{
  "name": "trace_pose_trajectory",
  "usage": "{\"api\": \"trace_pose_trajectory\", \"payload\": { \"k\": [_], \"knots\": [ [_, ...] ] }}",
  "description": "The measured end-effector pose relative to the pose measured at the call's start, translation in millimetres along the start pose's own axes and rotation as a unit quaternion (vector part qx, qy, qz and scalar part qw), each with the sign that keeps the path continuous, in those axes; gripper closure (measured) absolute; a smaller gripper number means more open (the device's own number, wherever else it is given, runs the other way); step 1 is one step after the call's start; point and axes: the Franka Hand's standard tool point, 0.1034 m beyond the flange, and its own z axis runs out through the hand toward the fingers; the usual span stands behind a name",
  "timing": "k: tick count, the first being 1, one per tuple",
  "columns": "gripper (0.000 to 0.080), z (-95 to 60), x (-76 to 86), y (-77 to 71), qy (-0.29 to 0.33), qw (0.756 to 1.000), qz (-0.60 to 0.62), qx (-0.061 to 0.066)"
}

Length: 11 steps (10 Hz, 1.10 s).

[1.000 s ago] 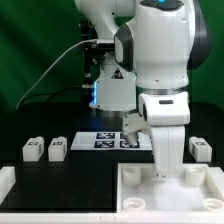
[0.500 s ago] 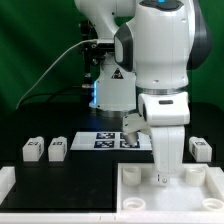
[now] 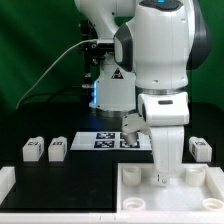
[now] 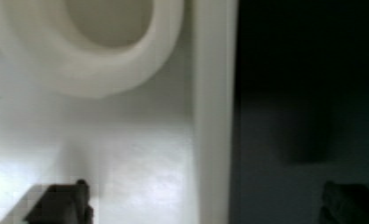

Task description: Assemble one leg

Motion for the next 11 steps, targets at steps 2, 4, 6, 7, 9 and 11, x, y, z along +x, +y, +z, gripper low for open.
{"api": "trace_pose_trajectory", "payload": {
  "k": [2, 4, 6, 7, 9, 11],
  "knots": [
    [0.0151, -14.5, 3.6, -3.2, -0.004, 0.998, 0.056, 0.000],
    [0.0151, -26.2, 13.0, -14.3, -0.004, 0.990, 0.140, -0.003],
    [0.0151, -24.2, 30.6, -23.4, 0.009, 0.956, 0.292, -0.003],
    [0.0151, -24.1, 39.8, -27.3, 0.018, 0.925, 0.380, 0.000],
    [0.0151, -24.1, 44.7, -29.0, 0.024, 0.900, 0.436, 0.006],
    [0.0151, -22.6, 54.8, -34.2, 0.025, 0.809, 0.587, 0.017]
  ]
}}
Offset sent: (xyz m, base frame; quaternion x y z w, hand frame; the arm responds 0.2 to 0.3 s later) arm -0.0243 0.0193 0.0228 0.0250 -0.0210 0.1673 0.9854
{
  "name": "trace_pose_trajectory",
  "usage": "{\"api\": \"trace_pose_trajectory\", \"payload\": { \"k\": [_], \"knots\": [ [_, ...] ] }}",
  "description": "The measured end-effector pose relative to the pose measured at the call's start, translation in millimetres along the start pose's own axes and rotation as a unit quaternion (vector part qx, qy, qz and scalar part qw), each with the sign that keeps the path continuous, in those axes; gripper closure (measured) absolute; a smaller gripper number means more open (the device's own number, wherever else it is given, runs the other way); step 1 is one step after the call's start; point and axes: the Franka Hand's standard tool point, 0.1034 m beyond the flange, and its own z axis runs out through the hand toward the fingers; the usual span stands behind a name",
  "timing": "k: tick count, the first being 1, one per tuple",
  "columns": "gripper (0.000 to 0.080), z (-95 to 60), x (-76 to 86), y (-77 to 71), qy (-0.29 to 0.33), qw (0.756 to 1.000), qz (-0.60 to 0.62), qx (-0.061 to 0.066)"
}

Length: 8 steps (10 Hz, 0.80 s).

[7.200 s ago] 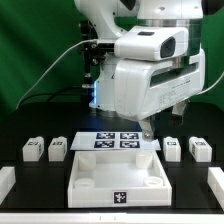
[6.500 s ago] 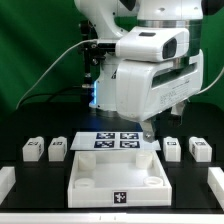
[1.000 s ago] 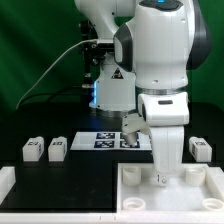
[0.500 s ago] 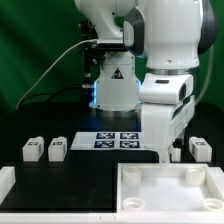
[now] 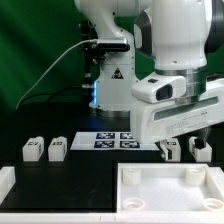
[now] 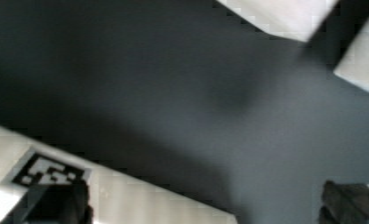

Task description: Assemble one leg

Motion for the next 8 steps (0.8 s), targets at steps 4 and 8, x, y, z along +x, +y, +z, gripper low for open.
{"api": "trace_pose_trajectory", "payload": {
  "k": [4, 8],
  "knots": [
    [0.0151, 3.0, -6.2, -51.7, -0.030, 0.993, 0.116, 0.001],
    [0.0151, 1.8, -16.5, -48.7, -0.201, 0.972, 0.123, 0.010]
  ]
}}
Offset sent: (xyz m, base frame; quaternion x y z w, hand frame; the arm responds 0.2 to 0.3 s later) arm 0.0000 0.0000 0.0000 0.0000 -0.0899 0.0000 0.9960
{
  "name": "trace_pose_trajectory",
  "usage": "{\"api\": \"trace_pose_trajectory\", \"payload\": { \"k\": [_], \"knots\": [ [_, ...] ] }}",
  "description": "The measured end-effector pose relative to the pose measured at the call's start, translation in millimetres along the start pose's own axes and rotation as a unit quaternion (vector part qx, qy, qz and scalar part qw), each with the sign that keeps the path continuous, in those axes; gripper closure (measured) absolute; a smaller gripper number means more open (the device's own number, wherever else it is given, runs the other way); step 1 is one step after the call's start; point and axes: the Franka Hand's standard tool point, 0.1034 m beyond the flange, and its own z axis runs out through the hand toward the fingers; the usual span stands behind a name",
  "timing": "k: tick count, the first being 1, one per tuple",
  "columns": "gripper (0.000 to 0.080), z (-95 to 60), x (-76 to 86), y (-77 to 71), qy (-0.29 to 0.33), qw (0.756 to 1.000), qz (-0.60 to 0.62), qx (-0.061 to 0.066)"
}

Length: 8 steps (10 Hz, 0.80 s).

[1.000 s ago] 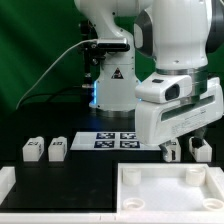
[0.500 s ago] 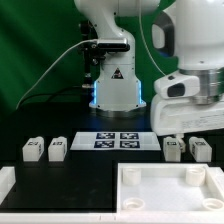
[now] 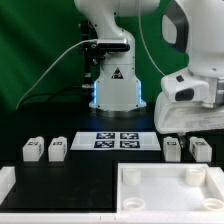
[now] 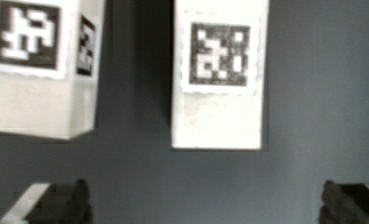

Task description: Assemble one leg

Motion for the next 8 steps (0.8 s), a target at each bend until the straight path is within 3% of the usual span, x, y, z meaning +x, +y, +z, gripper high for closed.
{"api": "trace_pose_trajectory", "payload": {
  "k": [2, 4, 5, 8],
  "knots": [
    [0.0151, 5.6, -10.2, -4.4, -0.118, 0.993, 0.014, -0.008],
    [0.0151, 11.5, -5.6, -7.7, -0.197, 0.980, 0.013, -0.009],
    [0.0151, 12.7, -7.2, -6.8, -0.223, 0.975, 0.013, -0.011],
    [0.0151, 16.2, -5.8, -7.7, -0.220, 0.975, 0.013, -0.010]
  ]
}}
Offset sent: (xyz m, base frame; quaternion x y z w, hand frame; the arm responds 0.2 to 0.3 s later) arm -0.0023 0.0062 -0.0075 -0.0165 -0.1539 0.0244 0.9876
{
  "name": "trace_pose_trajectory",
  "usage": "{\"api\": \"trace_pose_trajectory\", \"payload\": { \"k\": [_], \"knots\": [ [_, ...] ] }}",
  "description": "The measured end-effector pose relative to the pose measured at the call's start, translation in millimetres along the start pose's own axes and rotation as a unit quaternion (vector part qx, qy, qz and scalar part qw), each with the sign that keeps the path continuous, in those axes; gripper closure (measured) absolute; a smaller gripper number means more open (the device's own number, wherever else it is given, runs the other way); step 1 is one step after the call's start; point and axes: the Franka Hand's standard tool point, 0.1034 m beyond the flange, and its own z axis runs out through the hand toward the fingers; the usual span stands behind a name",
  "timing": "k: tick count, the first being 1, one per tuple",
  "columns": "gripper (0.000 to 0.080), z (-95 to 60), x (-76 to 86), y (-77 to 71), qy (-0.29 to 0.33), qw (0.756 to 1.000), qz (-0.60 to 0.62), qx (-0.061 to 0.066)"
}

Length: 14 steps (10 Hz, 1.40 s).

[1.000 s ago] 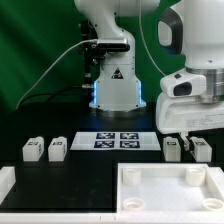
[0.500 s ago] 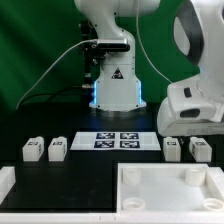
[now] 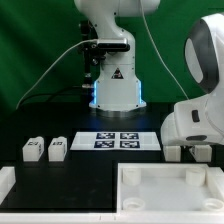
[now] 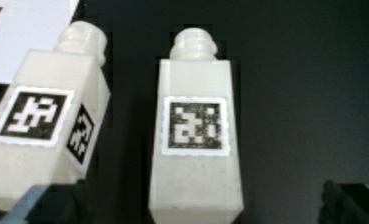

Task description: Assemble one leg

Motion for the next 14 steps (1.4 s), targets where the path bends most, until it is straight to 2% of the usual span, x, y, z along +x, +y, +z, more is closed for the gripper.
{"api": "trace_pose_trajectory", "payload": {
  "k": [4, 6, 8, 9, 10, 14],
  "knots": [
    [0.0151, 34.6, -6.3, -2.8, -0.018, 1.000, -0.001, -0.010],
    [0.0151, 36.8, -7.1, -2.4, -0.019, 1.000, -0.002, -0.010],
    [0.0414, 36.9, -7.2, -2.4, -0.020, 1.000, -0.002, -0.010],
    [0.0414, 36.9, -7.2, -2.4, -0.020, 1.000, -0.002, -0.010],
    [0.0512, 36.9, -7.2, -2.4, -0.020, 1.000, -0.002, -0.010],
    [0.0511, 37.0, -7.2, -2.4, -0.020, 1.000, -0.002, -0.010]
  ]
}}
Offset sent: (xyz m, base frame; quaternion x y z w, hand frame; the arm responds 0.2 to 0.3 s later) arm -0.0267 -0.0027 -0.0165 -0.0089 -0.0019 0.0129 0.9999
